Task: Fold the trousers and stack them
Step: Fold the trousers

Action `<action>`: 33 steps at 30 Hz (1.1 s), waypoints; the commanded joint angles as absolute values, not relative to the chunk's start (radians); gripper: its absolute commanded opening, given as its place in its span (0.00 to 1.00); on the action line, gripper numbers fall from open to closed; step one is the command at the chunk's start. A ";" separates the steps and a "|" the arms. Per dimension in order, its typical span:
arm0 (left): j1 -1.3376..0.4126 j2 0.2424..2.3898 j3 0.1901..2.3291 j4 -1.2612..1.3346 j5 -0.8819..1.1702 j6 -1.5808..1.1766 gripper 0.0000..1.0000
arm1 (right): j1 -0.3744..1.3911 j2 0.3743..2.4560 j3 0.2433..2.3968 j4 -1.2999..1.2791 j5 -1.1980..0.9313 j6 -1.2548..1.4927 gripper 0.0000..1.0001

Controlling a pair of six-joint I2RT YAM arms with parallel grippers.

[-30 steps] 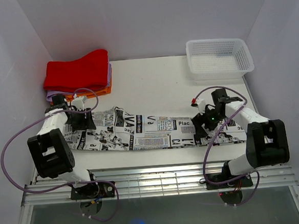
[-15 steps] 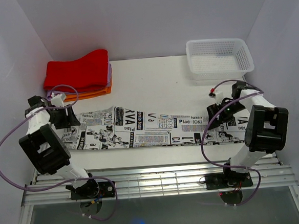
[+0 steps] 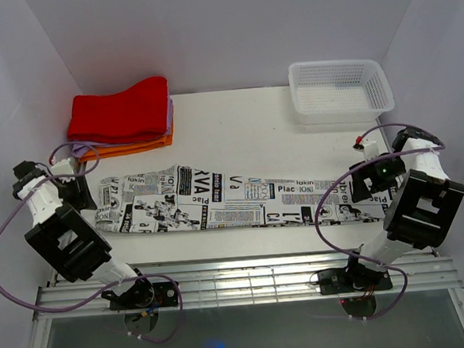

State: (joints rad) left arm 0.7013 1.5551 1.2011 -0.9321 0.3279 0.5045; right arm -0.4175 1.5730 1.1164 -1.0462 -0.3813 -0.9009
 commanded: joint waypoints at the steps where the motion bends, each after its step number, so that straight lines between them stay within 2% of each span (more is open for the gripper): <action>1: 0.800 1.558 1.151 -0.957 0.363 0.515 0.67 | -0.472 1.531 1.152 -1.143 -0.347 -0.982 0.91; 9: 0.903 1.670 1.101 -0.959 0.569 0.492 0.64 | -0.632 1.431 1.080 -1.082 -0.273 -1.139 0.97; 14: 0.914 1.703 1.103 -0.943 0.658 0.453 0.59 | -0.767 1.468 1.109 -1.077 -0.304 -1.169 0.98; 17: 0.914 1.729 1.117 -0.948 0.687 0.431 0.51 | -0.859 1.505 1.146 -1.077 -0.318 -1.178 0.98; 18: 0.916 1.732 1.120 -0.953 0.693 0.420 0.44 | -0.891 1.514 1.152 -1.075 -0.308 -1.186 0.98; 21: 0.919 1.727 1.143 -0.968 0.726 0.394 0.33 | -0.943 1.549 1.173 -1.072 -0.276 -1.226 0.97; 22: 0.920 1.720 1.149 -0.966 0.729 0.387 0.23 | -0.953 1.568 1.180 -1.074 -0.267 -1.238 0.97; 24: 0.922 1.712 1.169 -0.957 0.721 0.368 0.13 | -0.975 1.588 1.187 -1.054 -0.236 -1.276 0.94; 25: 0.922 1.712 1.173 -0.947 0.712 0.353 0.04 | -0.982 1.591 1.186 -1.036 -0.207 -1.279 0.93; 27: 0.923 1.716 1.189 -0.942 0.692 0.345 0.00 | -0.988 1.601 1.172 -0.974 -0.178 -1.273 0.92; 33: 0.927 1.741 1.198 -0.943 0.683 0.342 0.00 | -0.989 1.681 1.186 -0.971 -0.198 -1.177 0.88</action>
State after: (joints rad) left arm 0.9146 1.7451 1.1591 -0.9718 0.6621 0.3500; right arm -0.9585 1.6100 1.1561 -1.0004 -0.1905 -1.2232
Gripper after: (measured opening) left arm 0.014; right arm 0.881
